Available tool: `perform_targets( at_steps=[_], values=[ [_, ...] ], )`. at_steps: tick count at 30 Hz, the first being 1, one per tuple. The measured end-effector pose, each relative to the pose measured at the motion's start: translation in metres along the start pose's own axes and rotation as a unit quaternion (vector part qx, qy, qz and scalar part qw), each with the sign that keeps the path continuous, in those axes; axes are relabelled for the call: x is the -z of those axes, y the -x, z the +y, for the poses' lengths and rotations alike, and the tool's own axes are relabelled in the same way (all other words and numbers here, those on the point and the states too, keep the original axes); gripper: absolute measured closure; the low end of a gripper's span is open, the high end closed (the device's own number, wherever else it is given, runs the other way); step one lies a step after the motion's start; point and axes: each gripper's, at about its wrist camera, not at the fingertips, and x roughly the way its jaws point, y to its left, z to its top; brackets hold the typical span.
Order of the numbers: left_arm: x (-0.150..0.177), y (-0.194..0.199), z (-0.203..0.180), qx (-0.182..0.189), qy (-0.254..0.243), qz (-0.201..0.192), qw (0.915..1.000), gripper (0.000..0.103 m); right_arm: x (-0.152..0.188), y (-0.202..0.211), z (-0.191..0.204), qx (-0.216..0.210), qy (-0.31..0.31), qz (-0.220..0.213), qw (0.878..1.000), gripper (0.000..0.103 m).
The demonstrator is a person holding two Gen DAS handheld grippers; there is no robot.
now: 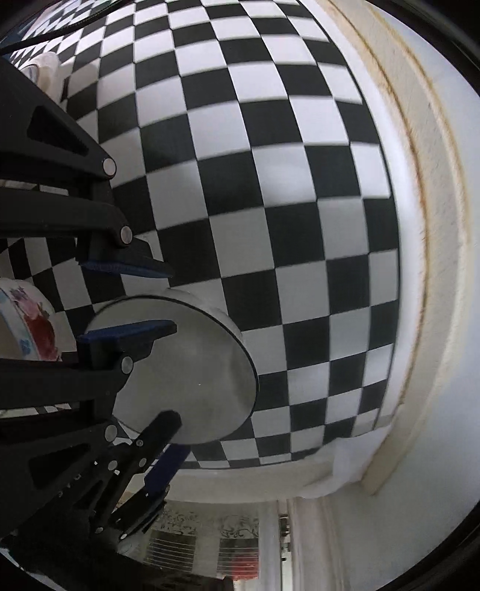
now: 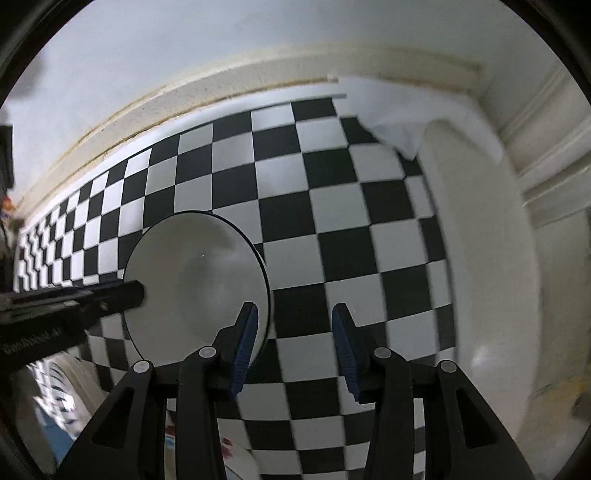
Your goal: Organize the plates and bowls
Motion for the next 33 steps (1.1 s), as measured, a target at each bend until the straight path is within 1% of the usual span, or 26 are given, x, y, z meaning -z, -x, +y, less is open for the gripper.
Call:
perform_targets(
  at_steps=[1,2,3,5,6,11,15,20,23,25,28,33],
  values=[
    [-0.001,-0.004,-0.001,0.001,-0.002,0.005,1.0000,0.082,-0.002,-0.005,-0.003,-0.013,-0.010,0.008,1.000,0.059],
    [-0.002,-0.007,-0.004,-0.001,-0.007,0.006,1.0000,0.084,-0.003,-0.010,-0.006,-0.026,-0.020,0.016,0.999,0.065],
    [-0.001,-0.008,-0.006,-0.006,-0.013,0.005,0.9999,0.086,-0.004,-0.014,-0.008,-0.039,-0.029,0.022,0.999,0.077],
    [0.000,-0.007,-0.009,-0.015,-0.023,0.000,0.9996,0.086,-0.005,-0.024,-0.012,-0.071,-0.047,0.041,0.996,0.089],
    [0.002,-0.006,-0.010,-0.018,-0.026,-0.001,0.9995,0.086,-0.005,-0.027,-0.014,-0.088,-0.056,0.049,0.993,0.093],
    [0.009,0.003,-0.012,-0.022,-0.030,-0.014,0.9992,0.086,-0.004,-0.025,-0.009,-0.086,-0.062,0.043,0.993,0.094],
    [0.020,0.024,-0.015,-0.022,-0.035,-0.031,0.9987,0.086,-0.001,-0.009,-0.006,-0.092,-0.061,0.034,0.993,0.094],
    [0.044,0.059,-0.024,-0.017,-0.042,-0.056,0.9974,0.086,0.008,0.027,0.002,-0.096,-0.051,0.013,0.994,0.094],
    [0.064,0.080,-0.031,-0.015,-0.049,-0.067,0.9965,0.086,0.017,0.054,0.009,-0.096,-0.043,-0.002,0.994,0.094],
    [0.078,0.092,-0.034,-0.017,-0.057,-0.073,0.9955,0.086,0.027,0.073,0.013,-0.093,-0.037,-0.014,0.995,0.094],
    [0.098,0.101,-0.040,-0.018,-0.065,-0.078,0.9947,0.086,0.047,0.100,0.018,-0.090,-0.032,-0.026,0.995,0.094],
    [0.132,0.101,-0.040,-0.018,-0.067,-0.071,0.9951,0.086,0.093,0.119,0.016,-0.093,-0.036,-0.026,0.995,0.094]
  ],
)
